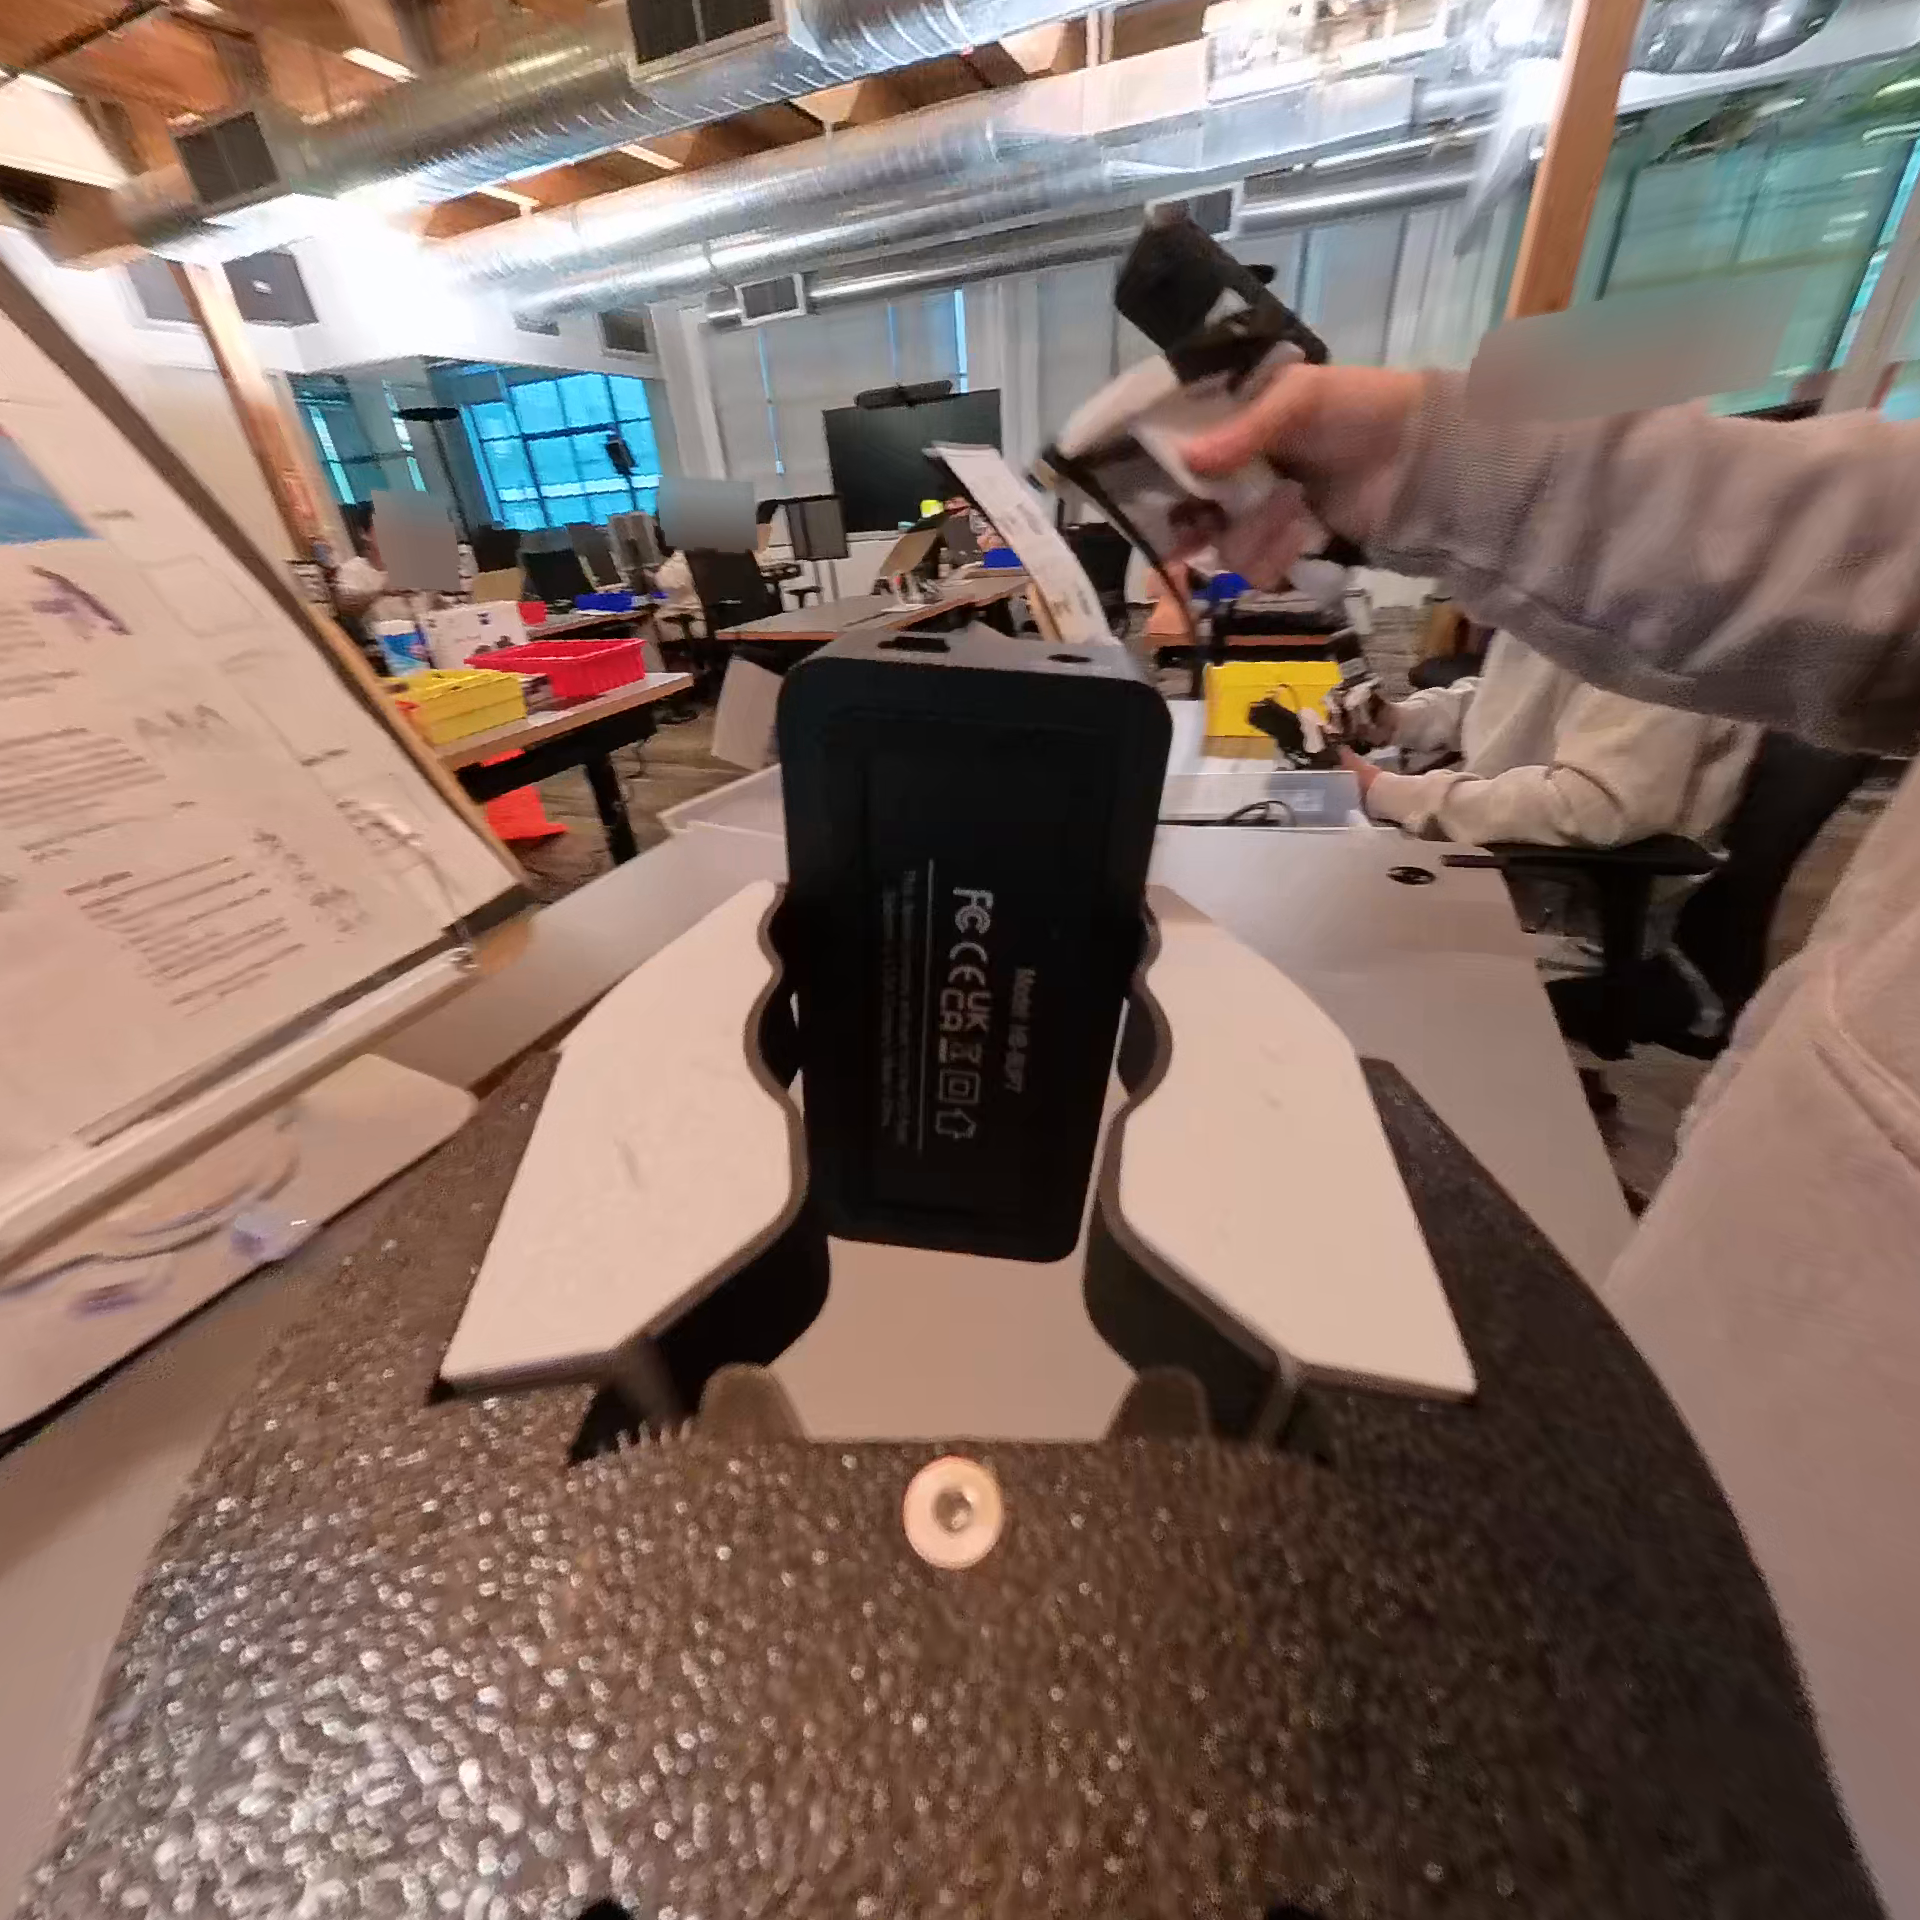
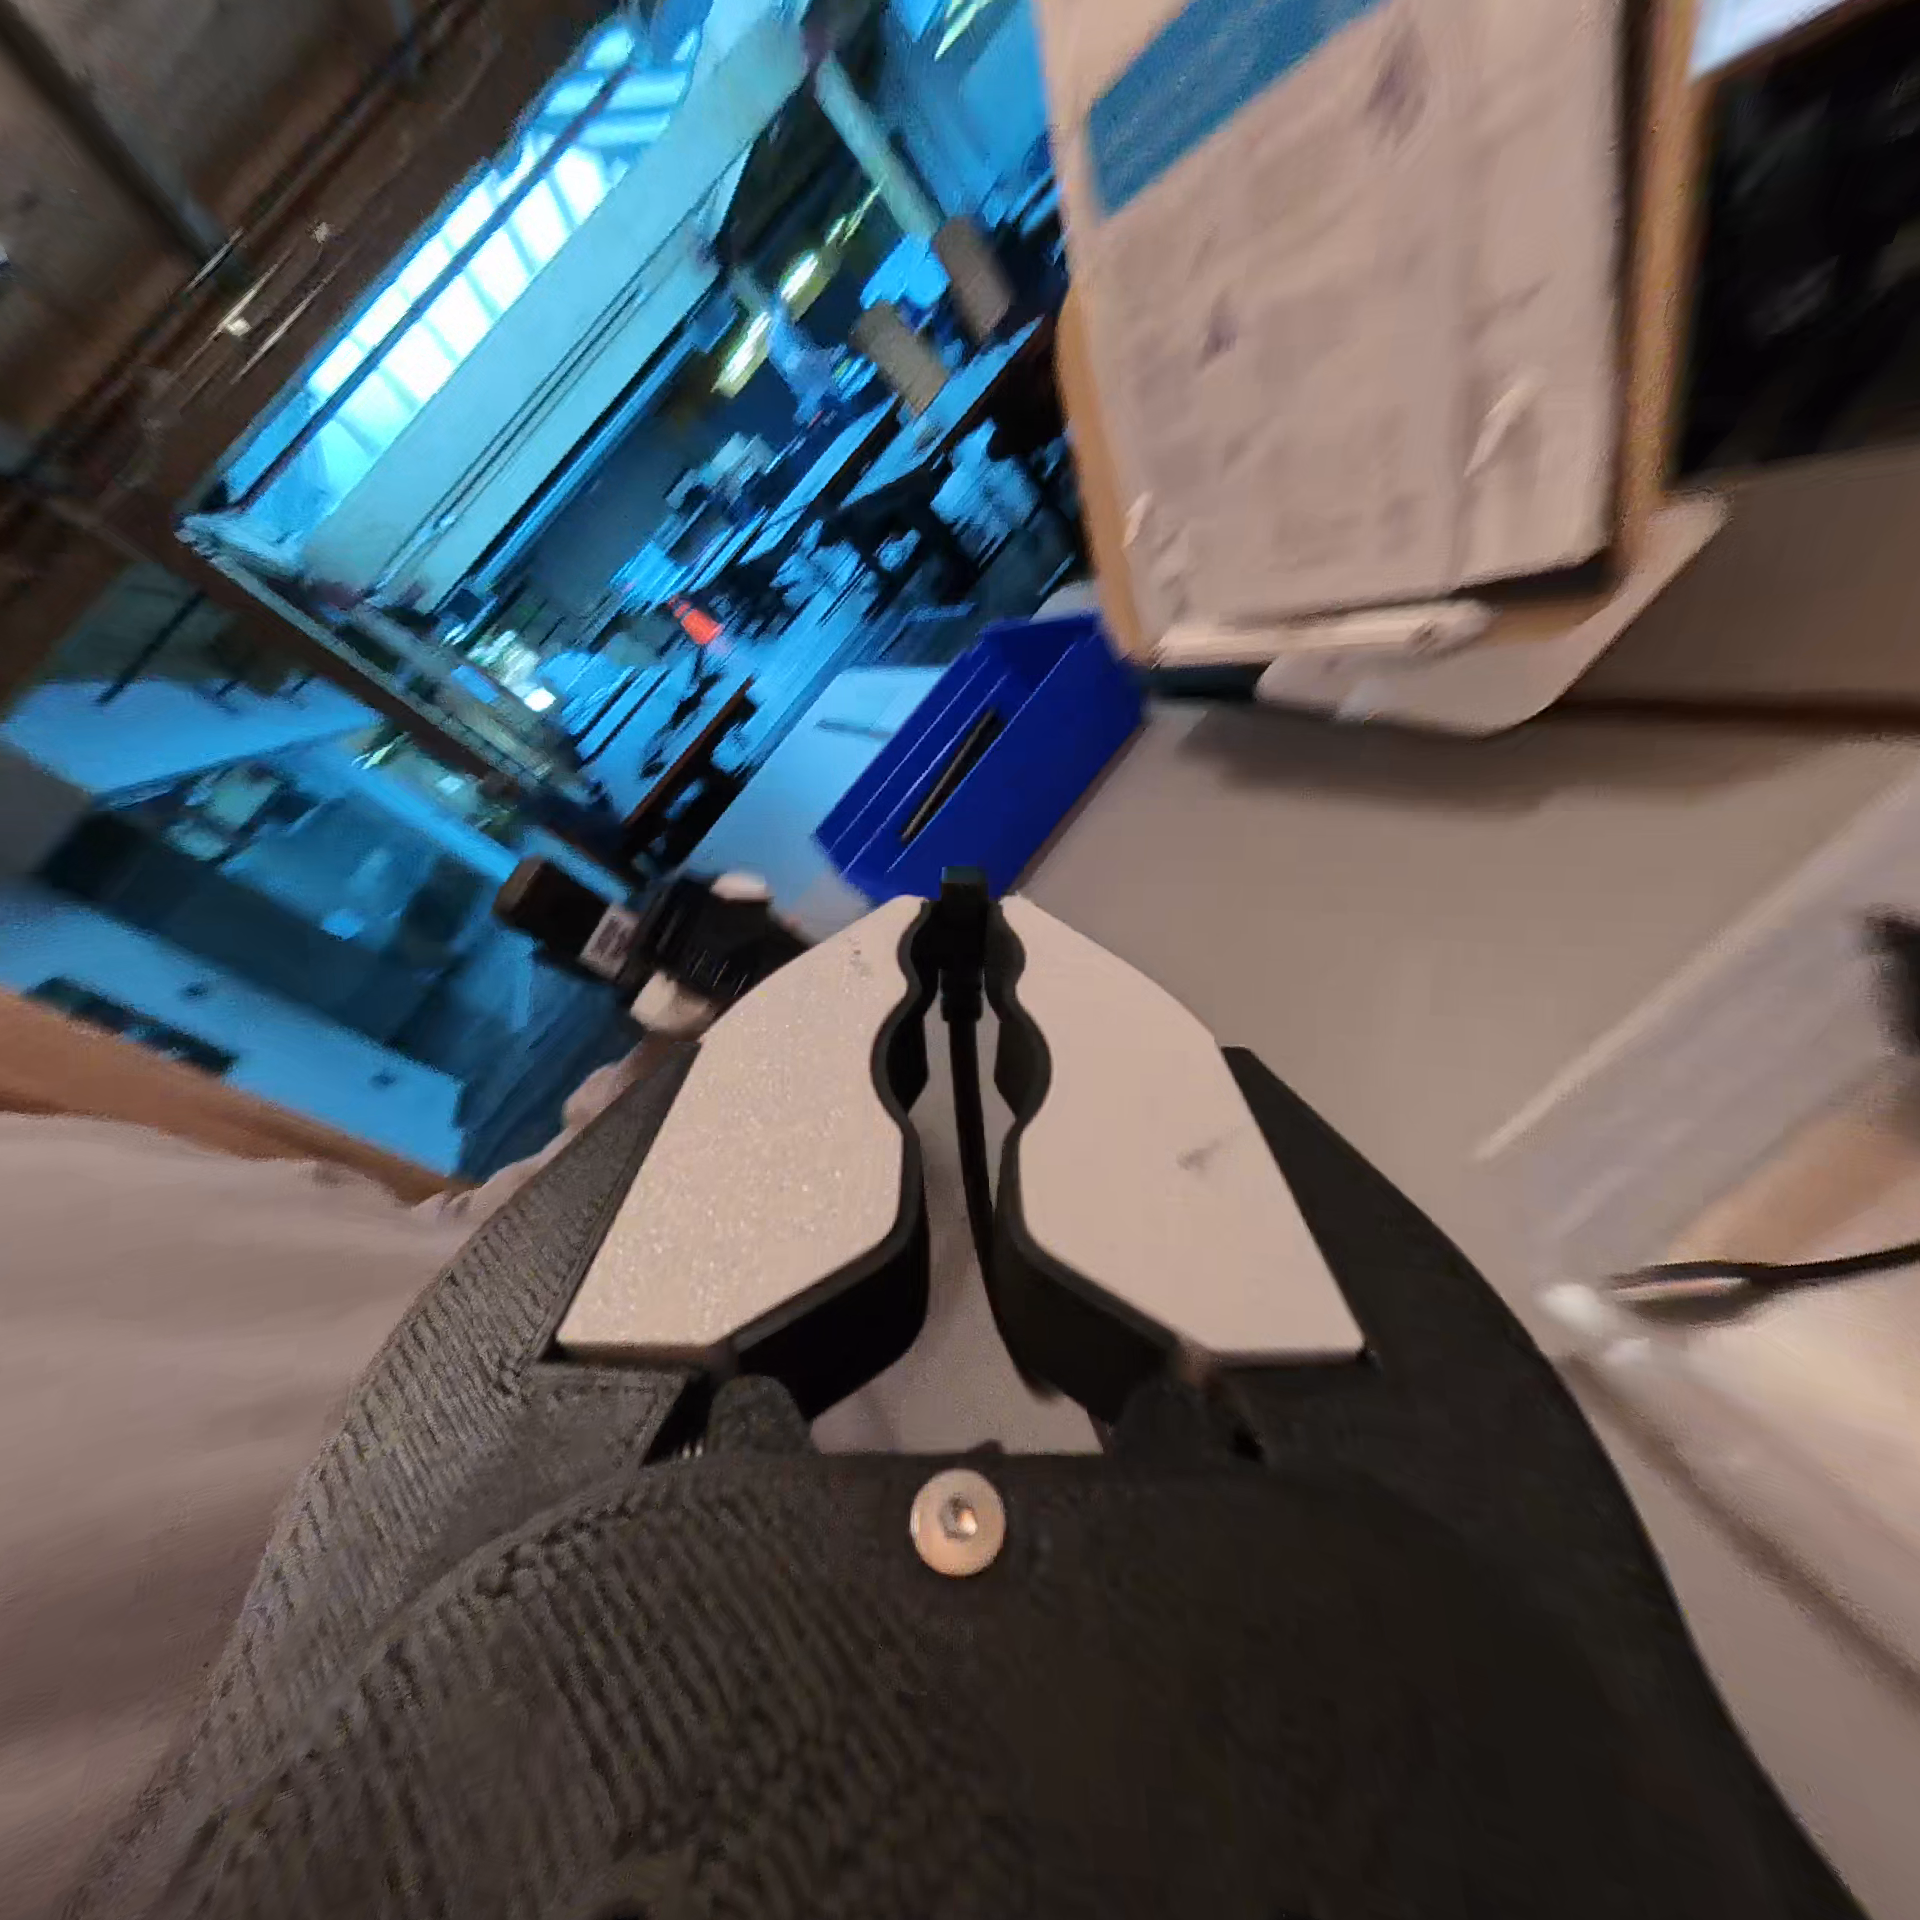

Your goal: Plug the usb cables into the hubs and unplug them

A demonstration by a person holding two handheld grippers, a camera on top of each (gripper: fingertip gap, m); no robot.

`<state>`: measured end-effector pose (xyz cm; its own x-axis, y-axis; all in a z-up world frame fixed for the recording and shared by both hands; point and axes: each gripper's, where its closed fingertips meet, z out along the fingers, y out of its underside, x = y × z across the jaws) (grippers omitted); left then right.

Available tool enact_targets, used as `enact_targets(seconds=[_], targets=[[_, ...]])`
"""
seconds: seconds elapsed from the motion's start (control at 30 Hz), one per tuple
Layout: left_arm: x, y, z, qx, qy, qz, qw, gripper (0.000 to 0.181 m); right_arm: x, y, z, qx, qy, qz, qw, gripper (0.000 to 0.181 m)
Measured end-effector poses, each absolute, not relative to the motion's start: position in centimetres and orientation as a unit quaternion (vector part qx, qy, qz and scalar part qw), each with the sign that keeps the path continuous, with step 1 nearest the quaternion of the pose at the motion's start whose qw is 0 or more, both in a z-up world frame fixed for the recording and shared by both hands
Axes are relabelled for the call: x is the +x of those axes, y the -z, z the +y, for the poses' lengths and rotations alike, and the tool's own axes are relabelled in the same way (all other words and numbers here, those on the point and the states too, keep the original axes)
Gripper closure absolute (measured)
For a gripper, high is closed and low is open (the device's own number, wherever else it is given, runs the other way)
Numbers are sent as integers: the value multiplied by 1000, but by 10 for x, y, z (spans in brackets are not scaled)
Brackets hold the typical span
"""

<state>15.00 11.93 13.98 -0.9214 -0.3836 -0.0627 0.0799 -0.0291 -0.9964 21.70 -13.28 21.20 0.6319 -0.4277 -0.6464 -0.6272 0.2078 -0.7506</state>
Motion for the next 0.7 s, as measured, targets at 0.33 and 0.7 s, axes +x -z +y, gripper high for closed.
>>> enact_targets(seconds=[0.33, 0.7], targets=[[140, -120, 94, -113, 713, 682, 113, 122, 291, -125, -223, -583, -62, 517, 624, 173], [139, -115, 87, -114, 704, 694, 99, 122, 319, -37, -276, -635, 48, 608, 474, 169]])
